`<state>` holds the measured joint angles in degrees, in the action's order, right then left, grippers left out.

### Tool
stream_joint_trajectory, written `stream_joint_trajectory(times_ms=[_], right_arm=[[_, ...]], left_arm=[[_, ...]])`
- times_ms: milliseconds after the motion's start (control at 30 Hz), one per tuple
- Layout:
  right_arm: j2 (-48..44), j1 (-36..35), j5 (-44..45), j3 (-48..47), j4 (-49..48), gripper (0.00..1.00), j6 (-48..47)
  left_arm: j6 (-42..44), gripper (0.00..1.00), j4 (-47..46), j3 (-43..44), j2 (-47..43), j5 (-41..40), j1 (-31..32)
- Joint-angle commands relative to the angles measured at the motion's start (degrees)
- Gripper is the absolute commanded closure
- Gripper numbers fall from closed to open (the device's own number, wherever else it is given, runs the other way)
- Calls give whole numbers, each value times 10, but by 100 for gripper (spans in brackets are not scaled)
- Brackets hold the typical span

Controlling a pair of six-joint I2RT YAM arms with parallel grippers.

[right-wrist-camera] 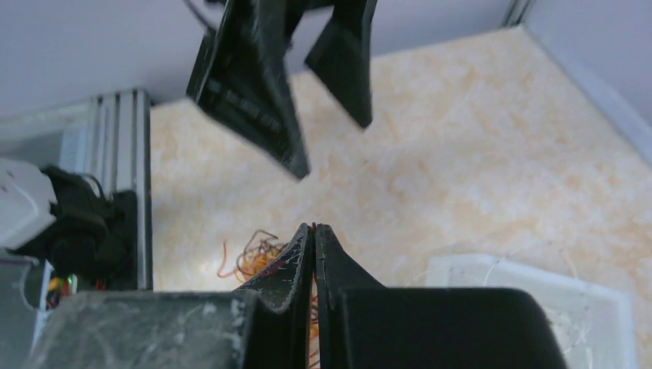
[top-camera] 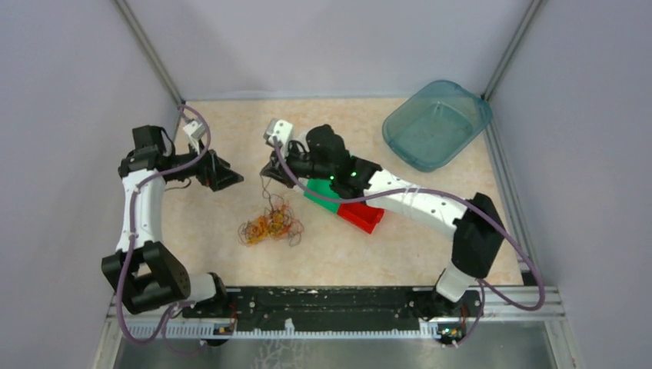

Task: Untangle the cables
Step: Untie the cable.

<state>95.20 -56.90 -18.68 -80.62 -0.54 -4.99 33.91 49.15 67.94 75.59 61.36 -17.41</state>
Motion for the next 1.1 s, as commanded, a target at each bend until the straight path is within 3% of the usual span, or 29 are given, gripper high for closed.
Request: stream_joint_trajectory(times_ms=[0,133,700,1067], right_arm=[[-48,9,-48,4,-112,100,66],[-52,15,-71,1,-143,100,102],[-13,16,-125,-67,-221,100,249],[58,16,-137,-152,-253,100,315]], left_arm=[[177,1,154,12,4,141,-3],[365,1,314,30,40,194,-1],[434,3,319,-10,-30,233,16],[432,21,319,-25,-33,250,40]])
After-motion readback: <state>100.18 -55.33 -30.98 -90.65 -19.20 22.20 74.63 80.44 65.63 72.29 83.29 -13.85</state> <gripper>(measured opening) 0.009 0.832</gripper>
